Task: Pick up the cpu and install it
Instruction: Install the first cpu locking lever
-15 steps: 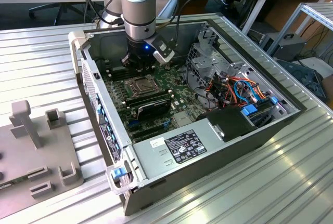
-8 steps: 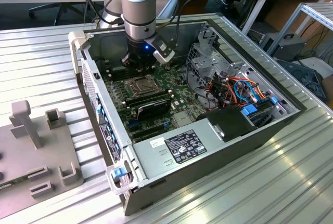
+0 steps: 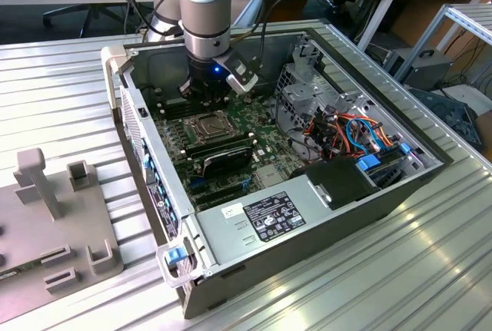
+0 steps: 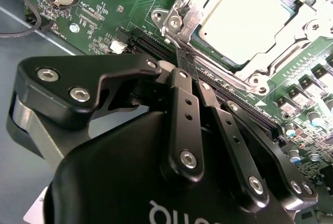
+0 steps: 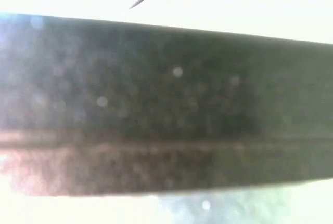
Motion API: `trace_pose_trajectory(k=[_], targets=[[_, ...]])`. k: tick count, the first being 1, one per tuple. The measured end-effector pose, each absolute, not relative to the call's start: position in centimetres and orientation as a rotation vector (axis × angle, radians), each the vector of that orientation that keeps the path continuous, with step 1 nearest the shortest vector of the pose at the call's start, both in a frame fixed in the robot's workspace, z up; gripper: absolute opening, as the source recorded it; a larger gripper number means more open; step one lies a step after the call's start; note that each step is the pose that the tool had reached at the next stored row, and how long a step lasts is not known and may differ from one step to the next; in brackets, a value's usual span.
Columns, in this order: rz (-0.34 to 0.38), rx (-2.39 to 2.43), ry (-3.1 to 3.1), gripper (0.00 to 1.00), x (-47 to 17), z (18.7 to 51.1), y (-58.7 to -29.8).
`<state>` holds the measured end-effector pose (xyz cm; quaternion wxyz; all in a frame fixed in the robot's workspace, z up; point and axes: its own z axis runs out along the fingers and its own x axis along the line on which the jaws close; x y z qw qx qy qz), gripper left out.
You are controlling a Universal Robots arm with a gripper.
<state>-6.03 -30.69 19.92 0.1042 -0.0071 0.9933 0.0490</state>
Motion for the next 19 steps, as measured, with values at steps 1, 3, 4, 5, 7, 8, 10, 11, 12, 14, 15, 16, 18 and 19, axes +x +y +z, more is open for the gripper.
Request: trace_pose_trajectory(k=[1, 3, 4, 5, 7, 8, 10, 11, 12, 14, 15, 16, 18, 19], targets=[[0.152, -0.02, 2.929, 0.11, -6.0, 19.9, -30.7], [0.162, -0.019, 2.928, 0.11, -6.0, 19.8, -30.7], [0.167, -0.019, 2.928, 0.11, -6.0, 19.8, -30.7], [0.168, -0.018, 2.928, 0.11, -6.0, 19.8, -30.7], [0.168, -0.018, 2.928, 0.11, -6.0, 19.8, -30.7], [0.168, -0.018, 2.928, 0.11, -6.0, 19.8, -30.7], [0.168, -0.018, 2.928, 0.11, -6.0, 19.8, -30.7], [0.168, -0.018, 2.928, 0.11, -6.0, 19.8, -30.7], [0.168, -0.019, 2.928, 0.11, -6.0, 19.8, -30.7], [0.168, -0.018, 2.928, 0.11, -6.0, 19.9, -30.7], [0.168, -0.018, 2.928, 0.11, -6.0, 20.1, -30.7], [0.168, -0.018, 2.928, 0.11, -6.0, 20.3, -30.7], [0.168, -0.018, 2.928, 0.11, -6.0, 20.7, -30.7], [0.168, -0.018, 2.927, 0.11, -6.0, 20.9, -30.7]])
